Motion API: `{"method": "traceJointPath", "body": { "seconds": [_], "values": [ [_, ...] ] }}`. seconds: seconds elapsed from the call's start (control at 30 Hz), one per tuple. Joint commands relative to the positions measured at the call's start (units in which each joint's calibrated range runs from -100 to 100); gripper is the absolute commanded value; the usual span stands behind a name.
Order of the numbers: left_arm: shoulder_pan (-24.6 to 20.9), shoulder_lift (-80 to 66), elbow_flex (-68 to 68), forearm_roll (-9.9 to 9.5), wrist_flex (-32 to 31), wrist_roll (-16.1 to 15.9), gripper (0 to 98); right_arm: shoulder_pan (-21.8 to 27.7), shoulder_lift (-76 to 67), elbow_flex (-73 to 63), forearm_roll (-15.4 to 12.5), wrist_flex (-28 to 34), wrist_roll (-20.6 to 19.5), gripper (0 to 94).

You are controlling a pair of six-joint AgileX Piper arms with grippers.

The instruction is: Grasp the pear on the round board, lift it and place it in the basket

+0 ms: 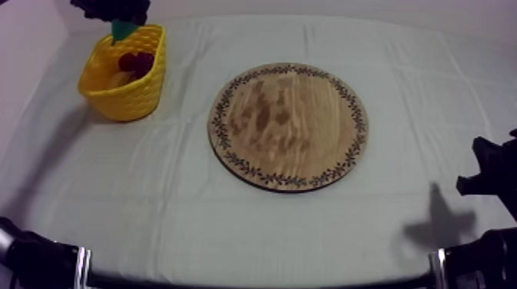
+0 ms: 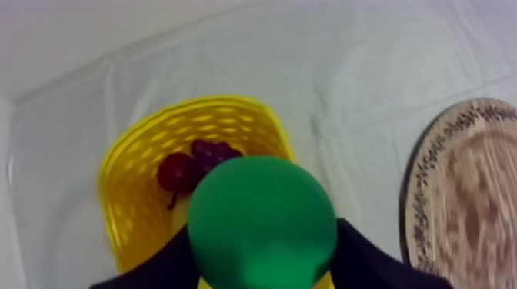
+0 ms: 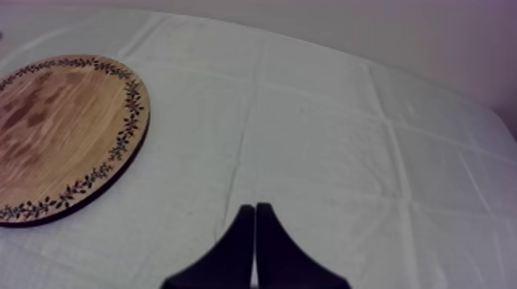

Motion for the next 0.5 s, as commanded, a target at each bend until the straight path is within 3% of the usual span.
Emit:
{"method": "traceJointPath", "body": {
  "seconds": [0.0,0.47],
  "values": [
    [-1.3,2.2,-1.1,-0.15,-0.4,0.9,44.4,0.0,0.0,0.1,0.0,0.0,0.0,0.3],
    [-4.0,14.0,-0.7,-2.07,-4.4,2.6,43.4,0.0,0.0,0.1,0.0,0.0,0.0,0.3]
  ]
}}
